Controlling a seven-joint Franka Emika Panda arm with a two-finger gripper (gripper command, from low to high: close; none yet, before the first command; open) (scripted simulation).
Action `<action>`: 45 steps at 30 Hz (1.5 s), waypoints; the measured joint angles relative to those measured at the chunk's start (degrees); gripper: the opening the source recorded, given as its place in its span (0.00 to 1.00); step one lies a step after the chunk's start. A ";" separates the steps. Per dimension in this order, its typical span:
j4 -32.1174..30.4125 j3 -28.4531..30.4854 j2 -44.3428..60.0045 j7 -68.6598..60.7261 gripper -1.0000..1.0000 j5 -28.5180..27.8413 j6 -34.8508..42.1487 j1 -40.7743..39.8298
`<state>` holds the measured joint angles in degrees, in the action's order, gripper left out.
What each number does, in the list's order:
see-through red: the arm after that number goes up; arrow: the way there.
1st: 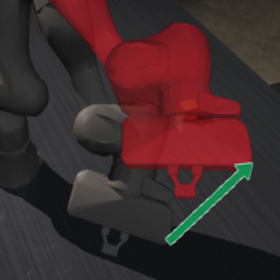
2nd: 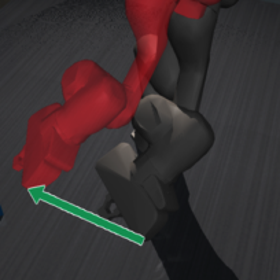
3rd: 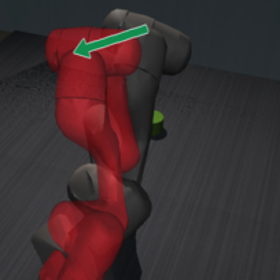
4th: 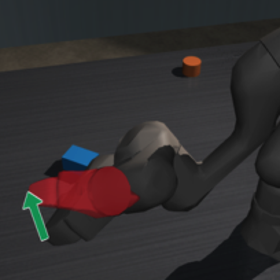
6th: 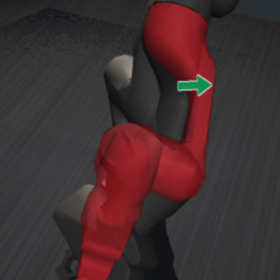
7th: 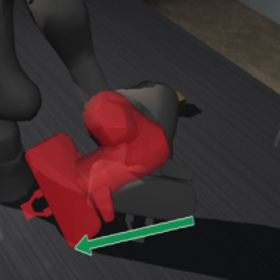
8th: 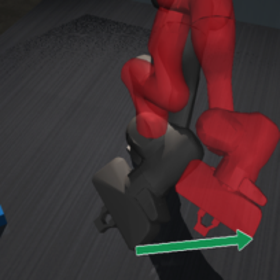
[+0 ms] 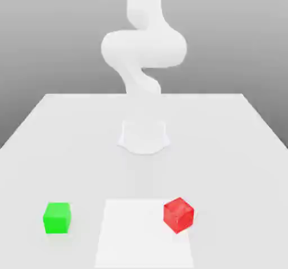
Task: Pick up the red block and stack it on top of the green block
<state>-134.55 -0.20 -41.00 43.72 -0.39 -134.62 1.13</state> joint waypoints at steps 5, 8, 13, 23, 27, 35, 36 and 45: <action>-6.15 -0.02 11.13 -4.79 0.50 -0.94 -6.49 2.80; -9.65 -0.11 17.39 -7.74 0.50 -1.14 -10.15 4.19; -15.46 -0.27 27.78 -12.91 0.50 -1.09 -16.24 6.48; -22.55 -0.99 48.52 -20.65 0.50 -0.13 -30.14 9.48; -21.74 -0.51 54.66 -20.45 0.00 -0.48 -35.35 9.85; -22.12 -0.76 52.12 -20.48 0.00 -0.42 -33.14 9.64; -22.39 -0.87 50.24 -20.59 0.00 -0.26 -31.53 9.56; -19.99 6.14 41.49 -23.36 0.00 0.22 -20.38 -6.58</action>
<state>-154.54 5.95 0.49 20.36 -0.17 -154.99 -5.45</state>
